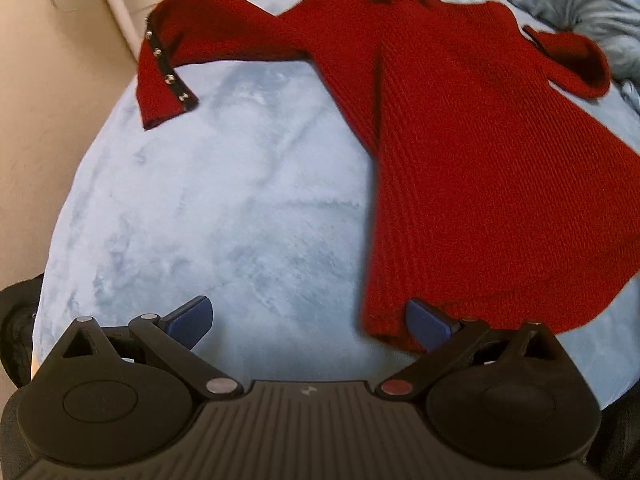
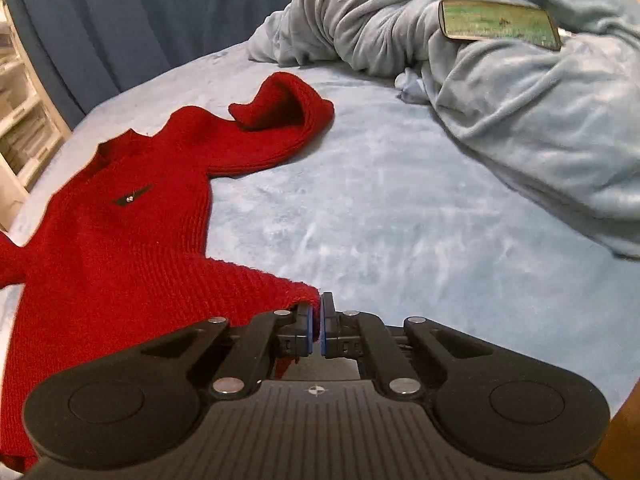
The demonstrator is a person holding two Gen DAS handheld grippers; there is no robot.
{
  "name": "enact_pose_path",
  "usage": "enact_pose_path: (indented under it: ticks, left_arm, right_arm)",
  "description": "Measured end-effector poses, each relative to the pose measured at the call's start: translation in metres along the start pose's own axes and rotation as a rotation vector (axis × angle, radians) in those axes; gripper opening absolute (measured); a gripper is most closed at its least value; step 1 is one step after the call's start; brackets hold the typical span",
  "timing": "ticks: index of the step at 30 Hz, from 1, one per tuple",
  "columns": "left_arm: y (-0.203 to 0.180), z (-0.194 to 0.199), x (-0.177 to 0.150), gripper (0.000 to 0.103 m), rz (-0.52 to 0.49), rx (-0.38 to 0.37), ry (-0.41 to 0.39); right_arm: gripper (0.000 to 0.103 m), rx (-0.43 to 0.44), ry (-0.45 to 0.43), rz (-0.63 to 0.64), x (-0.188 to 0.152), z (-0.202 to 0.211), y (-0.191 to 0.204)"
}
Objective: Fold small clothes
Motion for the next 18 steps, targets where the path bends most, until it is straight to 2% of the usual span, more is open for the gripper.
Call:
enact_pose_path:
  ticks: [4, 6, 7, 10, 12, 15, 18]
  left_arm:
    - [-0.001, -0.008, -0.001, 0.103, -0.02, 0.006, 0.002]
    - [-0.002, -0.013, -0.002, 0.103, -0.024, 0.004, 0.013]
    - [-0.003, -0.014, -0.002, 0.103, -0.025, -0.004, 0.021]
    - [-0.013, -0.011, -0.001, 0.103, -0.024, -0.079, 0.023]
    - [-0.028, -0.009, 0.001, 0.103, -0.026, -0.161, 0.014]
    - [-0.057, -0.007, -0.001, 0.103, -0.035, -0.232, 0.022]
    - [-0.089, -0.008, -0.008, 0.103, -0.102, -0.263, 0.032]
  right_arm:
    - [0.002, -0.002, -0.016, -0.006, -0.001, -0.009, -0.005]
    - [0.002, -0.002, -0.065, -0.045, 0.009, -0.003, -0.008]
    - [0.002, -0.005, -0.117, -0.097, 0.021, 0.008, -0.013]
    - [0.002, -0.08, -0.24, -0.166, 0.059, 0.037, -0.033]
    - [0.002, -0.151, -0.276, -0.124, 0.08, 0.04, -0.049]
    - [0.002, -0.177, -0.248, -0.148, 0.1, 0.033, -0.073]
    - [0.002, -0.184, -0.219, -0.156, 0.11, 0.024, -0.079]
Point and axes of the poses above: each gripper's, at about its wrist camera, not at the fingertips, and z roughly against the way its jaws point, y to its left, x to its top, the point moved 7 cm from there along -z, roughly the way its jaws point
